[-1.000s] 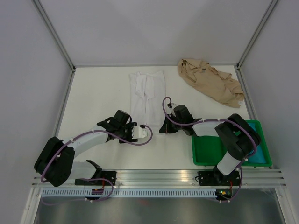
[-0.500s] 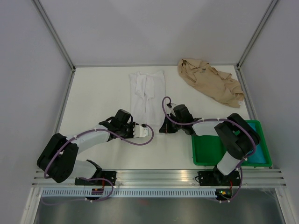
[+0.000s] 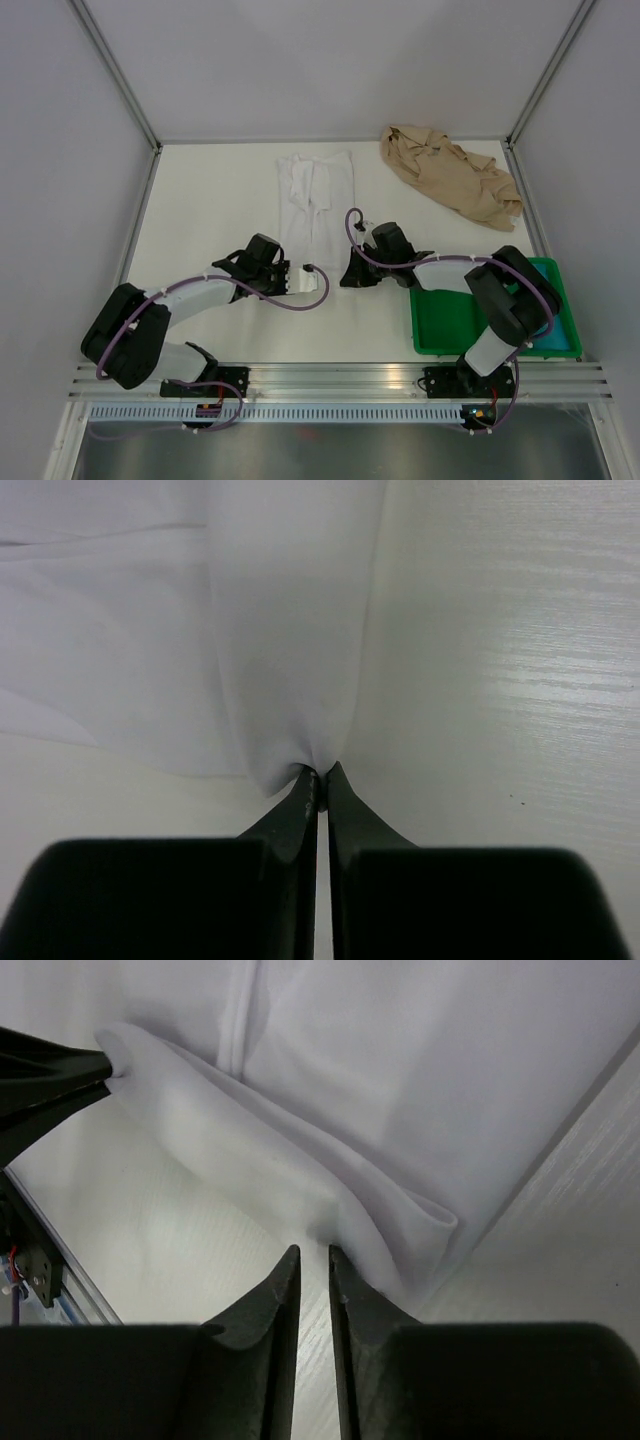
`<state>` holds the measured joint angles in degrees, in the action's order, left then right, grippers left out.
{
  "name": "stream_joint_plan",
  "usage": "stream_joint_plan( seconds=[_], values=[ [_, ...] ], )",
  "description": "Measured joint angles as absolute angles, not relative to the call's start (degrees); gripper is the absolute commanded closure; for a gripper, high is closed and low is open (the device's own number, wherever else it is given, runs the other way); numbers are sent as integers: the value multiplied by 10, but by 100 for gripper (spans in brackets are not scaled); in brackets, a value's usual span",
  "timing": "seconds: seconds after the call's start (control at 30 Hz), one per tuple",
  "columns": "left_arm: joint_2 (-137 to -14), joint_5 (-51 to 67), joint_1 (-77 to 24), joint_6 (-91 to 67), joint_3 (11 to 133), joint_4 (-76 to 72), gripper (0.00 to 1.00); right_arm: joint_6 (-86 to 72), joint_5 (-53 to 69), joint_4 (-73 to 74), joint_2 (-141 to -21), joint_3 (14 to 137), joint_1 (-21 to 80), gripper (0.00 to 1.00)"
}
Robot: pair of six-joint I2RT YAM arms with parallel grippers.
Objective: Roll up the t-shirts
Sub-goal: Roll the tshirt
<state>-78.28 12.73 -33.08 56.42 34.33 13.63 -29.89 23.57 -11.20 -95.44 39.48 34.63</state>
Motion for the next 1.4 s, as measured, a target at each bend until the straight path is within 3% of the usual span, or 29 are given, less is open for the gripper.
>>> stream_joint_plan(
  seconds=[0.13,0.37,0.57,0.83,1.13,1.4],
  values=[
    [-784,149,-315,549,357,157,98,-254,236,-86,-901,396,346,61],
    [-801,186,-277,532,377,182,98,-122,236,-58,-802,411,349,52],
    [-807,210,-273,517,392,208,98,107,124,-35,-749,405,457,49],
    [-828,226,-267,513,410,241,98,317,-55,-35,-808,375,580,47],
    [-838,239,-256,508,417,247,98,373,-126,-95,-849,364,604,47],
    [-841,258,-240,505,423,249,98,380,-129,-60,-657,277,605,38]
  ],
)
